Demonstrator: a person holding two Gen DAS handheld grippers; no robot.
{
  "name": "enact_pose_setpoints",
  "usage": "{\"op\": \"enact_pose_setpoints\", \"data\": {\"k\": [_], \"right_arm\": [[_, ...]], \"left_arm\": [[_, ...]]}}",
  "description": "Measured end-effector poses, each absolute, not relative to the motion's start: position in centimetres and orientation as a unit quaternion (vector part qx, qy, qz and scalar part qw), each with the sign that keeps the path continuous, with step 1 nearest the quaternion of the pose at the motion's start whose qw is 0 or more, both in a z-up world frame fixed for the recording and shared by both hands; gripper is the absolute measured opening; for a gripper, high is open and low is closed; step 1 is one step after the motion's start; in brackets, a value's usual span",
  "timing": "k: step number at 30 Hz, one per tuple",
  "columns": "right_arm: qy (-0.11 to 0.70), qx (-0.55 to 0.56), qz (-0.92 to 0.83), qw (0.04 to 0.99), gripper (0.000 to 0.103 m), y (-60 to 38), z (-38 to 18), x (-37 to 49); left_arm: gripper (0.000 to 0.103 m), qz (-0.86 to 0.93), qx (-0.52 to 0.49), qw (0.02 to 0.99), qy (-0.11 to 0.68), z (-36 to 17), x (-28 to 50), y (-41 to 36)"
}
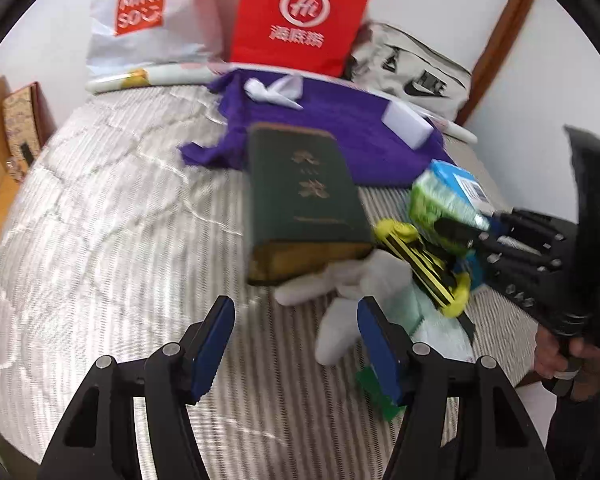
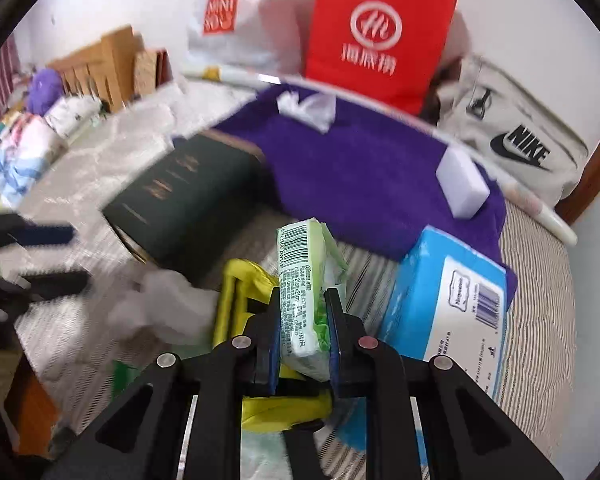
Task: Organize soft objects
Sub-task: 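Grasp the green soap packet with the right gripper while the left gripper moves toward the white glove, then grasp the white glove with the left gripper while the right gripper lifts the green packet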
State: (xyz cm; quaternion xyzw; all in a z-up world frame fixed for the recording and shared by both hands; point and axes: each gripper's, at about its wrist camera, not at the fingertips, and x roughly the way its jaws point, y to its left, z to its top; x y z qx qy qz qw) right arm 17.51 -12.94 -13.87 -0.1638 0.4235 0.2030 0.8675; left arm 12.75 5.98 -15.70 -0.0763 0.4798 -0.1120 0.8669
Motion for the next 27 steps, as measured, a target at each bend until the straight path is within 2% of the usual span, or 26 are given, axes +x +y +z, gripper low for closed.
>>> {"op": "enact_pose_setpoints", "data": {"k": [7, 12, 21, 22, 25, 27], "right_arm": [[0.401, -0.116, 0.2, 0.887, 0.019, -15.4, -11.0, 14.5], [0.399, -0.086, 0.217, 0.887, 0.019, -18.0, -9.6, 10.9], [0.422, -0.056, 0.199, 0.883, 0.019, -22.8, -11.2, 7.1], [0.427, -0.055, 0.195, 0.881, 0.019, -23.1, -11.6, 7.1], [0.447, -0.045, 0.182, 0.875, 0.019, -24.3, -13.3, 7.2], [0.456, -0.043, 0.171, 0.872, 0.019, -24.8, -14.5, 7.3]], "left_arm": [[0.062, -0.135, -0.059, 0.858, 0.493, -17.2, 13.3, 3.7], [0.066, -0.132, -0.052, 0.864, 0.482, -17.8, 14.2, 2.2], [0.066, -0.101, -0.026, 0.881, 0.462, -18.4, 14.6, 0.5], [0.062, -0.1, -0.029, 0.882, 0.46, -18.4, 14.6, 0.6], [0.038, -0.103, -0.035, 0.879, 0.464, -18.5, 14.5, 0.9], [0.027, -0.114, -0.051, 0.875, 0.467, -18.4, 14.3, 1.3]]}}
